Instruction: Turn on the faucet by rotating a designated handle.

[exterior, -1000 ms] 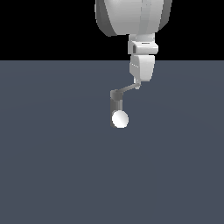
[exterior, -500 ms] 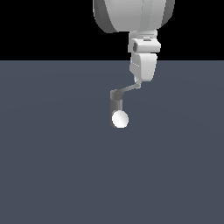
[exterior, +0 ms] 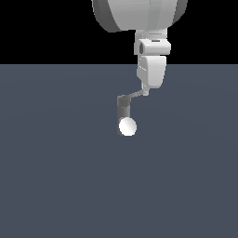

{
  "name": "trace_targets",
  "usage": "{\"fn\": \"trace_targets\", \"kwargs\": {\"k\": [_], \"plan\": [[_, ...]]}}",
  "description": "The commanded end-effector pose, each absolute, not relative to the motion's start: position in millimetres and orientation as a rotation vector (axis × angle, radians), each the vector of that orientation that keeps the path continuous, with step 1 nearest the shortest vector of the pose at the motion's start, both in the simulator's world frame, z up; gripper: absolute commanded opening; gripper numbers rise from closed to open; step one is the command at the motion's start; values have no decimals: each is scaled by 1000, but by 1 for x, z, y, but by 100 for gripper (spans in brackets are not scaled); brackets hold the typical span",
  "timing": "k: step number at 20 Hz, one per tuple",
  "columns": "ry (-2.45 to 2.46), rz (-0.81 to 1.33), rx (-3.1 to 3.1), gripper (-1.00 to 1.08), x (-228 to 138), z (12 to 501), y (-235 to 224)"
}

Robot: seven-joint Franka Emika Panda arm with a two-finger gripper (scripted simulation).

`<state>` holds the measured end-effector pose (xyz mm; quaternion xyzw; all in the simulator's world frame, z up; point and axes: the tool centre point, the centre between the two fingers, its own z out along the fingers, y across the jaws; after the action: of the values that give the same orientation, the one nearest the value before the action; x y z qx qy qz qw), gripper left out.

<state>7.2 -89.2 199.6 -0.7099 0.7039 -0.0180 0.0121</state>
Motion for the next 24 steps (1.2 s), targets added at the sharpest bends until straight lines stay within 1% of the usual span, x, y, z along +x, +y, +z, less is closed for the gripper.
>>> {"fn": "trace_targets", "kwargs": {"k": [1, 9, 10, 11, 24], "plan": [[2192, -15, -2239, -100, -8, 187, -75], [2205, 0, -2238, -100, -35, 182, -61], [2205, 0, -2238, -100, -35, 182, -61], [2203, -44, -2213, -100, -24, 196, -71], [2205, 0, -2238, -100, -41, 182, 11]]}}
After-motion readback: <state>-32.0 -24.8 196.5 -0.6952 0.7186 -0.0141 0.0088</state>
